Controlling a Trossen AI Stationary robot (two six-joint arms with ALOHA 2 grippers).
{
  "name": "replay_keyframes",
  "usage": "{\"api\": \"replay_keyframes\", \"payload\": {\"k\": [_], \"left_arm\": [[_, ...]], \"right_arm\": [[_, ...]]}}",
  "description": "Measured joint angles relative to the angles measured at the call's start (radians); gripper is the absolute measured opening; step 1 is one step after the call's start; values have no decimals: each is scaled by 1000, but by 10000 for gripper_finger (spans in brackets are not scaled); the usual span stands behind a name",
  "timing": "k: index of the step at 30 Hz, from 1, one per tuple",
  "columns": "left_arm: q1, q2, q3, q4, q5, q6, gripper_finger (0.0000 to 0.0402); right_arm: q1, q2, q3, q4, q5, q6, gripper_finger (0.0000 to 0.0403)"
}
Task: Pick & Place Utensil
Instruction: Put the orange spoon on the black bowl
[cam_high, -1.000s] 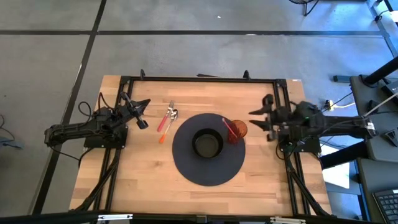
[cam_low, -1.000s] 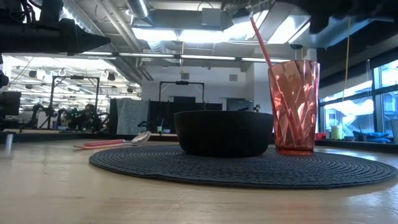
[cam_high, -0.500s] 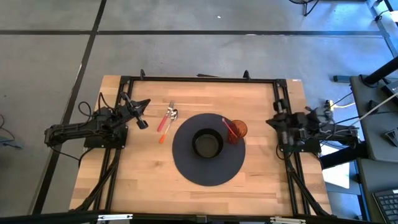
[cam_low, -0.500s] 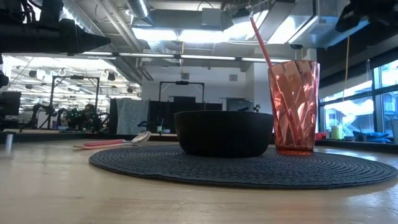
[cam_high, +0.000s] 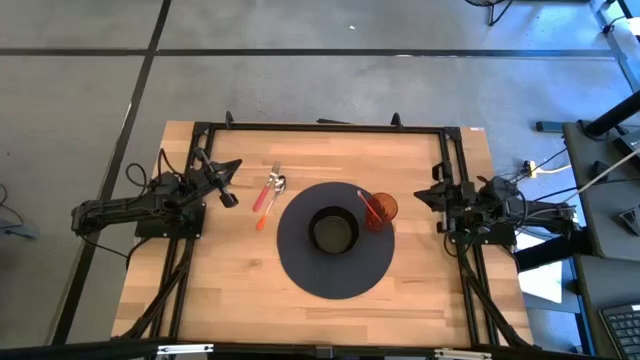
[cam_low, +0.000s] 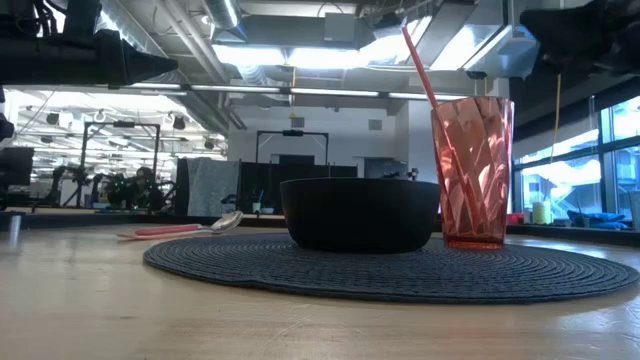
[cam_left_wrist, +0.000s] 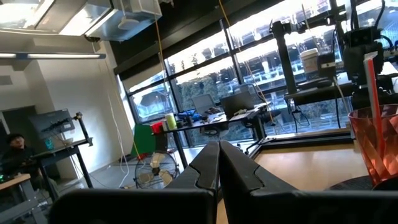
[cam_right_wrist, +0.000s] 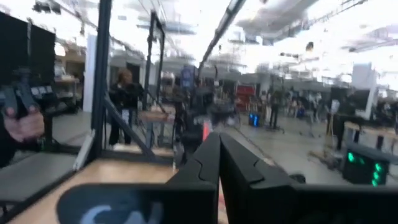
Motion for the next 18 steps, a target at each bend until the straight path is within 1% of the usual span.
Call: {"api": "replay_keyframes", "payload": {"k": [9,14,18], "left_arm": [[0,0,0,2,2,2,6],[0,0,0,11,3,62,6],[0,0,0,57,39,31,6]], "right_arm": [[0,1,-1,-117,12,16,2],[0,1,-1,-147,42,14,4],[0,1,-1,-147,46,15,4]]}}
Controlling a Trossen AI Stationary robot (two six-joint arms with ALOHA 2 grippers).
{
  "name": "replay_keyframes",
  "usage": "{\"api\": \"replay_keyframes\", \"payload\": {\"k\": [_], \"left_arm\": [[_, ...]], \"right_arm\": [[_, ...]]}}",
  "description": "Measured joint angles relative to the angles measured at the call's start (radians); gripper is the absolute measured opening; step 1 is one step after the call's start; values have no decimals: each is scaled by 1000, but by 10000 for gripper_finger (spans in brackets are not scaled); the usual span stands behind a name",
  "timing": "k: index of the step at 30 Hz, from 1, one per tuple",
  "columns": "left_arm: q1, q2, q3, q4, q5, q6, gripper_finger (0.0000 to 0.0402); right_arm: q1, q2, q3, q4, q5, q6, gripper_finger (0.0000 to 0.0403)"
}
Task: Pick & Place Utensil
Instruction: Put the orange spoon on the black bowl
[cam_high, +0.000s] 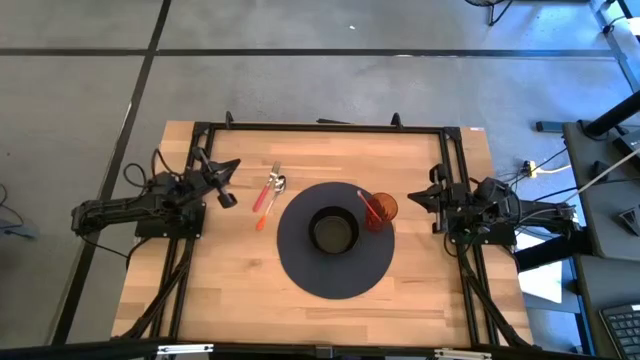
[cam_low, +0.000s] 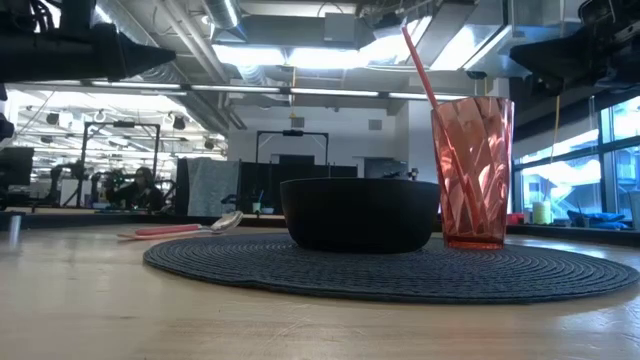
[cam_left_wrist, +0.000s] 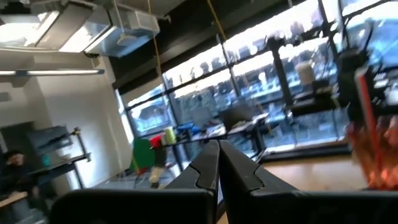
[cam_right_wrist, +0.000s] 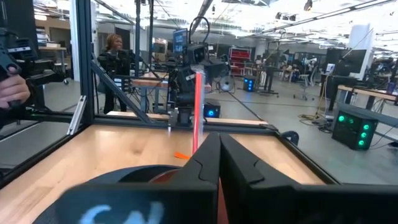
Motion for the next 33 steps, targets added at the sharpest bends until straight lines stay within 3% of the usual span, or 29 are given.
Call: {"api": "replay_keyframes", "payload": {"k": [10,15,26,33], "left_arm": [[0,10,19,15,-56,-186,6],[0,78,64,-32,-92,-243,6],[0,419,193,-110,-145,-365,6],[9,703,335,-332,-178,-483,6]], "right_arm": [[0,0,0,-9,19,1,4],[0,0,0,-16,45,3,5],[0,0,1,-27,45,4,5],[0,0,1,-32,45,4,5]]}}
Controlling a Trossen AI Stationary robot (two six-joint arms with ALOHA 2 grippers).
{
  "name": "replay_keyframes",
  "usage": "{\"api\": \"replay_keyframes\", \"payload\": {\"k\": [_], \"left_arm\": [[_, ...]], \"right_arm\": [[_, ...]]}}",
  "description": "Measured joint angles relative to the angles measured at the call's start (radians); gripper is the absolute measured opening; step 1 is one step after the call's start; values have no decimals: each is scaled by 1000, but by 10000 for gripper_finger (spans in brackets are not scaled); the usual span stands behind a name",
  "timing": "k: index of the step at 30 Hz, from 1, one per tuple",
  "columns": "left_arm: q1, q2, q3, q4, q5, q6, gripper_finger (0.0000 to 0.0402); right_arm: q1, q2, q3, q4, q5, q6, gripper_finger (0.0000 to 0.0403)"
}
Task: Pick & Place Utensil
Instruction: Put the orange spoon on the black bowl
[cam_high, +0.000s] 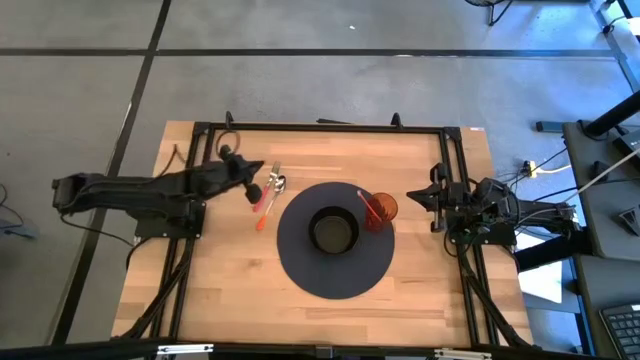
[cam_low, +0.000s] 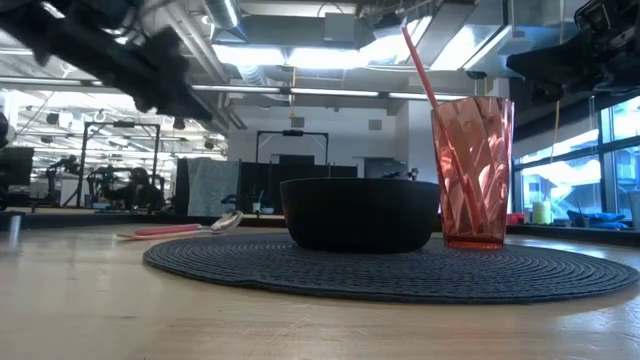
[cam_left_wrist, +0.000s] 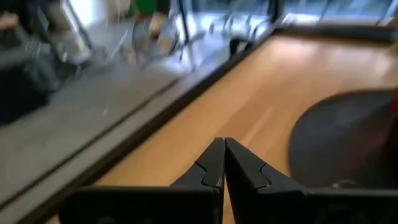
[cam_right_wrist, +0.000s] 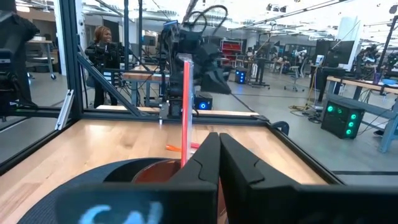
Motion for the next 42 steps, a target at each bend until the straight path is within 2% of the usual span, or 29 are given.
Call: {"api": "replay_keyframes", "payload": {"k": [7,13,19,26,29,33,35,38,42], "left_arm": [[36,230,97,-32,1,-19,6],[74,319,122,-35,10,-11,6],[108,383,123,-46,278,-62,6],[98,486,136,-107,317,-185,6],[89,533,171,-152,397,-227,6],[61,589,213,-180,559,-232,6],[45,607,229,-195,595,-226,6],[27,623,246,-227,542,-267,6],[26,641,295,-363,439,-334,13]], "right_arm": [[0,0,0,-3,0,4,5],[0,0,0,-14,0,1,5],[0,0,0,14,7,1,5],[0,0,1,10,7,3,5],[0,0,1,10,8,21,5],[0,0,1,9,8,28,5],[0,0,1,9,8,29,5],[0,0,1,3,7,30,5],[0,0,1,-6,8,30,5]]}}
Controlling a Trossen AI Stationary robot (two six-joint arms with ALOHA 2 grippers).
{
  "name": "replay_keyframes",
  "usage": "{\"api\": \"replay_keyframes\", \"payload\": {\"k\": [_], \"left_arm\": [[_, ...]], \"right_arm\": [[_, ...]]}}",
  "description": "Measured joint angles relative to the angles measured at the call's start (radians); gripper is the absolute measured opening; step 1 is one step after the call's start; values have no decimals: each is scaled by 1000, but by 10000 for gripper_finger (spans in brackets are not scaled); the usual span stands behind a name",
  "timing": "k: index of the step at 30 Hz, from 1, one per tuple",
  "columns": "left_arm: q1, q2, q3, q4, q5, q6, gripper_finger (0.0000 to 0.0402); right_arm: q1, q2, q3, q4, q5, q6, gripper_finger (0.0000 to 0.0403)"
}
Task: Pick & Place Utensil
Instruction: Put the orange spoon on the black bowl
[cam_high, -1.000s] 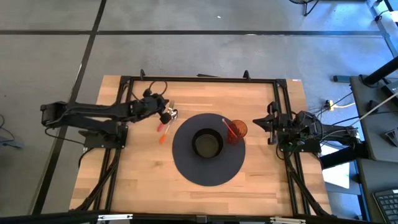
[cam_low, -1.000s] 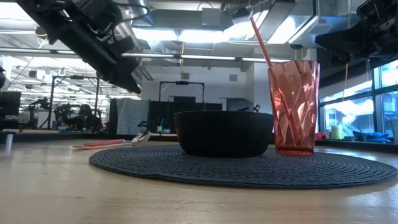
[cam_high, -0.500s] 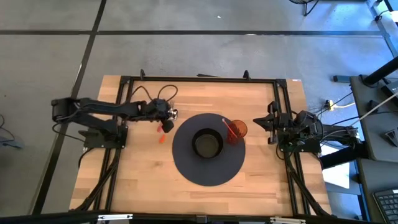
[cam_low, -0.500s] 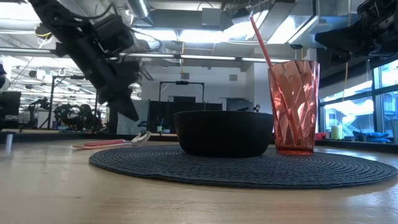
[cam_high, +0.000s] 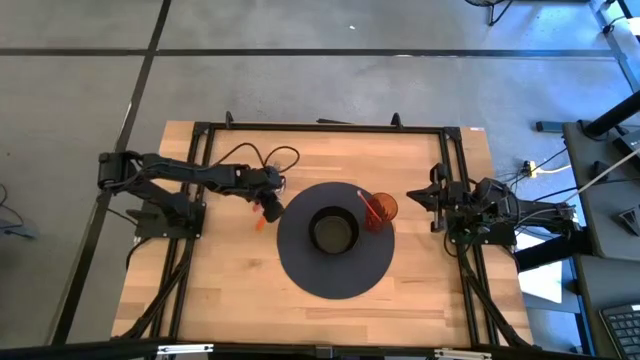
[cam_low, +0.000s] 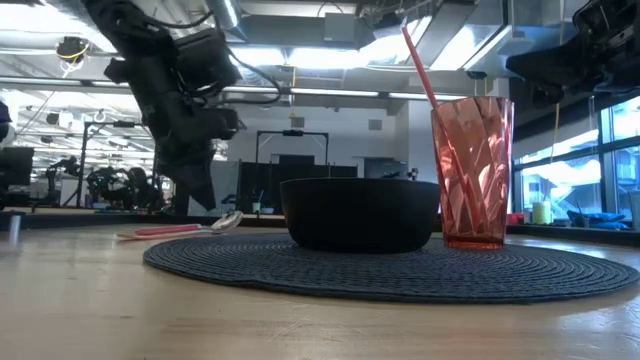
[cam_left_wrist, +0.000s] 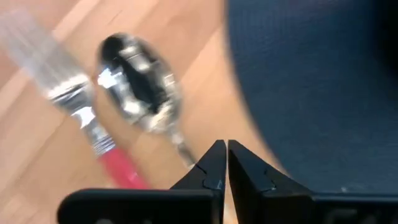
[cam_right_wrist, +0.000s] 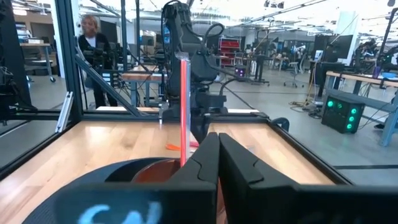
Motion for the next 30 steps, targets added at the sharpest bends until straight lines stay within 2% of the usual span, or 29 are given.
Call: {"api": "replay_keyframes", "payload": {"k": [3,6,15,20,25,30], "left_arm": [[-8,22,40,-71,-30,-30,30],[-26,59,78,-92,-14,-26,57],[-36,232,191,-193,-30,-28,129],[-37,303,266,-234,-44,-4,136],[-60,308,333,-248,-45,42,135],[-82,294,386,-407,-154,-32,135]], "right_arm": [[0,0,0,-3,0,-1,5],[0,0,0,-3,0,0,5],[0,0,0,-5,0,2,5],[0,0,0,-12,0,-1,5],[0,0,0,-23,0,0,5],[0,0,0,-24,0,0,5]]}}
